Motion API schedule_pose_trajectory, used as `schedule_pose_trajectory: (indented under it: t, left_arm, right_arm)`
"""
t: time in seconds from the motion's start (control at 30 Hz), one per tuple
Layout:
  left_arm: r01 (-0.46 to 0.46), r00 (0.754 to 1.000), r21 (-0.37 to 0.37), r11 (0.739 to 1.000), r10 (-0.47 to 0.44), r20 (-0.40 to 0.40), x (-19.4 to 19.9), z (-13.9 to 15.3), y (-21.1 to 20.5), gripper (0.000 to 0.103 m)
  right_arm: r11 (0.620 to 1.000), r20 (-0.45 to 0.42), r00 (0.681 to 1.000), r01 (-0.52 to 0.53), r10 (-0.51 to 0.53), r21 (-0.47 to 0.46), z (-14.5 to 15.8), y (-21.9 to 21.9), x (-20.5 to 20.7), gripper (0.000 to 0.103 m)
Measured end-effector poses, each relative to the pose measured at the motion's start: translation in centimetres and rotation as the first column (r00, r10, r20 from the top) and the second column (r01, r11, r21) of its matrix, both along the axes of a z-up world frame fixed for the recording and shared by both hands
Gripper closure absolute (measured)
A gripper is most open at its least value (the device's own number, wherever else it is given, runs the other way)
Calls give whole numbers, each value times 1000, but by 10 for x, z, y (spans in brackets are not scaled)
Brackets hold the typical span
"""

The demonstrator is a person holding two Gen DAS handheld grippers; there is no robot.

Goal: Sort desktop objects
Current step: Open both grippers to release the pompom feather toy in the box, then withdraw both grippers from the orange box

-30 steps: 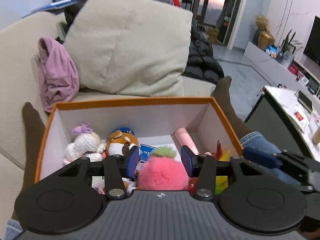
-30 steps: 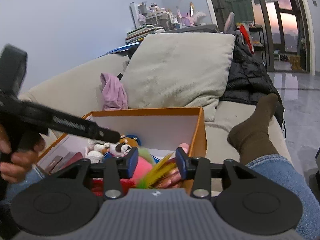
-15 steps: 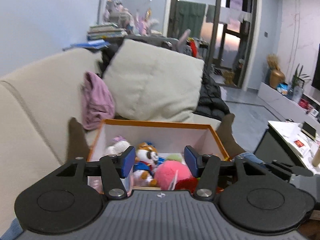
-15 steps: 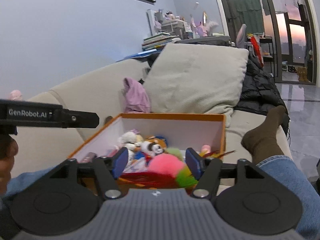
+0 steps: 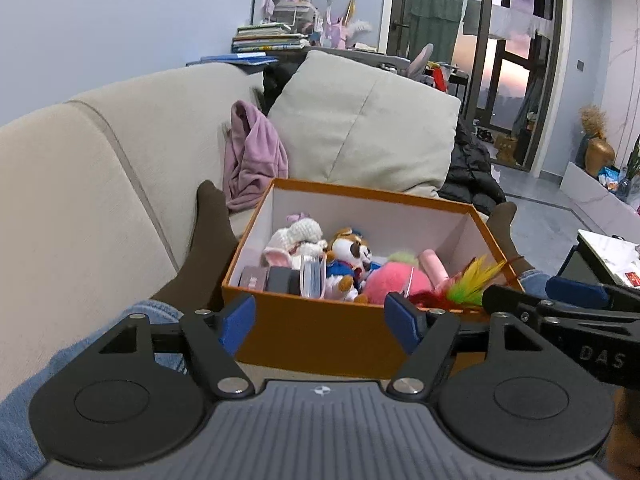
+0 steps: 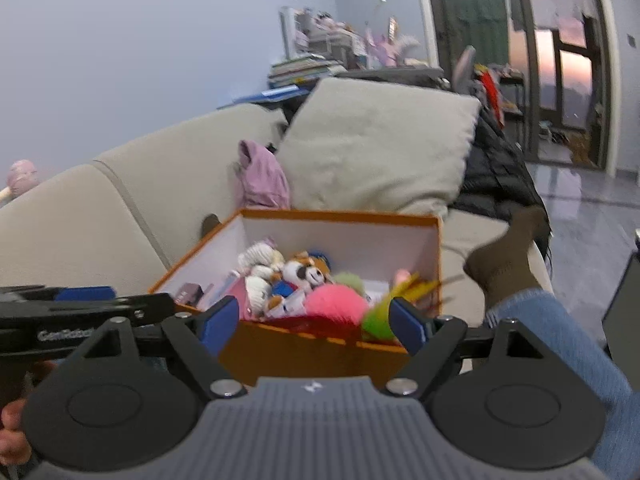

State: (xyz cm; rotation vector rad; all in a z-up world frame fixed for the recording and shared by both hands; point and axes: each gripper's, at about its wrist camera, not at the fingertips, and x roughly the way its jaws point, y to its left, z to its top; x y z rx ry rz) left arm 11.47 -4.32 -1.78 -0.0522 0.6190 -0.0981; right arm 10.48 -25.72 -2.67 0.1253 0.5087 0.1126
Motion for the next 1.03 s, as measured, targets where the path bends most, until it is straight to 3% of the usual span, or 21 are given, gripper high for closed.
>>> schedule_pose_trajectory:
  t: [0.23, 0.5, 1.03]
  left_arm:
    - [6, 1000, -26, 1000, -7, -16, 0, -12, 4, 19]
    - [12, 998, -22, 1000, -13, -65, 4, -25, 1, 15]
    - [6, 997, -11, 1000, -7, -80, 4, -28, 1, 15]
  right_arm:
    - [999, -67, 996, 51, -51, 2, -20, -3, 8, 20]
    - [999, -111, 993, 41, -43, -19, -34, 0, 13, 20]
    - [999, -134, 991, 23, -26, -29, -39, 4, 13, 20]
